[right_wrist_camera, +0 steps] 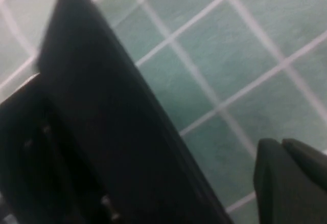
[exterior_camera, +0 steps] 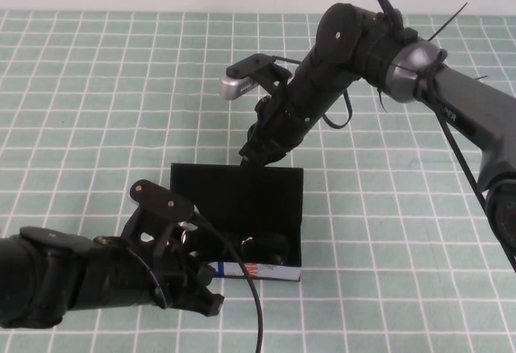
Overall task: Return glasses to glasses case
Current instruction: Close the glasses case
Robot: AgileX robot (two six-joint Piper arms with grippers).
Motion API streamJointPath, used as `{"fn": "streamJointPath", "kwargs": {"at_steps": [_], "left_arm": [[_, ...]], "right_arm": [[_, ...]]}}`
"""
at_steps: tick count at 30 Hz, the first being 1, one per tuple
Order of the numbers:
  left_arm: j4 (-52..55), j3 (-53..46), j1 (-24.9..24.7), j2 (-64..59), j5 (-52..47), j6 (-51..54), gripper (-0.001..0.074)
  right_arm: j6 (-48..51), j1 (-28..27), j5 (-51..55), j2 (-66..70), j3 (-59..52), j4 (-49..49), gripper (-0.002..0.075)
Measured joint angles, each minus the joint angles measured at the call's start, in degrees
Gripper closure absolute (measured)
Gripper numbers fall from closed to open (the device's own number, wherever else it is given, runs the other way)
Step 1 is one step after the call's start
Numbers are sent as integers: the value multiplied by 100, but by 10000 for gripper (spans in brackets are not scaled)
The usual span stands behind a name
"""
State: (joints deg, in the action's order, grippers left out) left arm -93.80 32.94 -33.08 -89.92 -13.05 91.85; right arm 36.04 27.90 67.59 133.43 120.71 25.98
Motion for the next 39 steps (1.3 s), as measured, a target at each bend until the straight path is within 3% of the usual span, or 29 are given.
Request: {"fn": "streamJointPath", "kwargs": {"at_steps": [10,27,39], "left_arm": [[-114,0,0,0,21,104,737],[-221,0,0,0,174,238,737],[-233,0,0,0,208,238,737]], "right_arm": [[363,0,218,0,0,872,737],[-140,102,221,-87,-40,1044,737],[-152,136,221,-662,-1203,1077,737]]}}
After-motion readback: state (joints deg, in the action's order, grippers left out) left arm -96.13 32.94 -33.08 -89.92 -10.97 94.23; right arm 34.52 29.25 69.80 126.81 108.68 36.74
